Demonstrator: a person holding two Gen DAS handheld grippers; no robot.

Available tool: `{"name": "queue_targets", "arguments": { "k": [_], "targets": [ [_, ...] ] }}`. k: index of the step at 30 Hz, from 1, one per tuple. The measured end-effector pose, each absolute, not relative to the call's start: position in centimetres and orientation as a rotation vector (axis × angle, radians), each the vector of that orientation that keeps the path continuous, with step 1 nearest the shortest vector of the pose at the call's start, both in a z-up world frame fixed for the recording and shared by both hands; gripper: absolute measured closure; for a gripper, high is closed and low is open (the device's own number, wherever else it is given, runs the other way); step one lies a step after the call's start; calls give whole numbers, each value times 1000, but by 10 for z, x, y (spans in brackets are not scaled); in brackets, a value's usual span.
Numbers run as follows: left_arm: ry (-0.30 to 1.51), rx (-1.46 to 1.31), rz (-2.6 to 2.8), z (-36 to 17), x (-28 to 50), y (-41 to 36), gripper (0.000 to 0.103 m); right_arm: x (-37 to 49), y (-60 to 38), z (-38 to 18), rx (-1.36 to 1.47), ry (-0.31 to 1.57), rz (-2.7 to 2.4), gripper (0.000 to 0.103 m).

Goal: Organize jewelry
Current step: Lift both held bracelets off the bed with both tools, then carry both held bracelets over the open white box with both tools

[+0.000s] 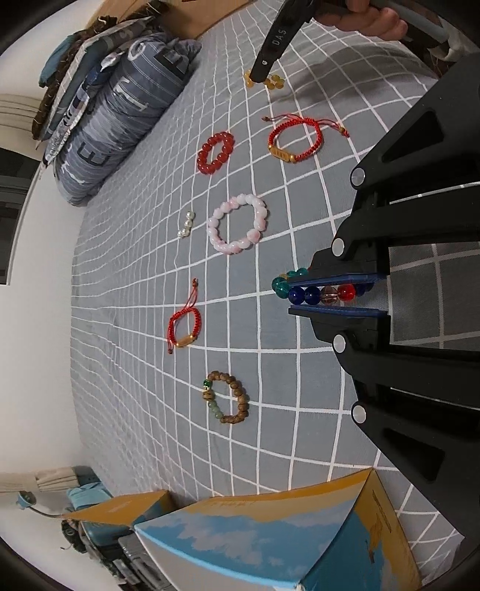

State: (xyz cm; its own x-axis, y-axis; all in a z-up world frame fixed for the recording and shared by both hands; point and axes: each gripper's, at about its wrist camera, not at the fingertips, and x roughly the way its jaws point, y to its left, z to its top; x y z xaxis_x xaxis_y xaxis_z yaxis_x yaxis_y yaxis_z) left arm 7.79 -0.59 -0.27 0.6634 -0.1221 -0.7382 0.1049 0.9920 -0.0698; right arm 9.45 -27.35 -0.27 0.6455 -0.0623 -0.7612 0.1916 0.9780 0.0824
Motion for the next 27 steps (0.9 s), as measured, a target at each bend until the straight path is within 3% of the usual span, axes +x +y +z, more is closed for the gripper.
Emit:
{"name": "queue_targets", "arguments": {
  "k": [27],
  "targets": [
    [727,-37,-17,65,19,34,94,46,-208,66,33,758,-72,94]
  ]
}}
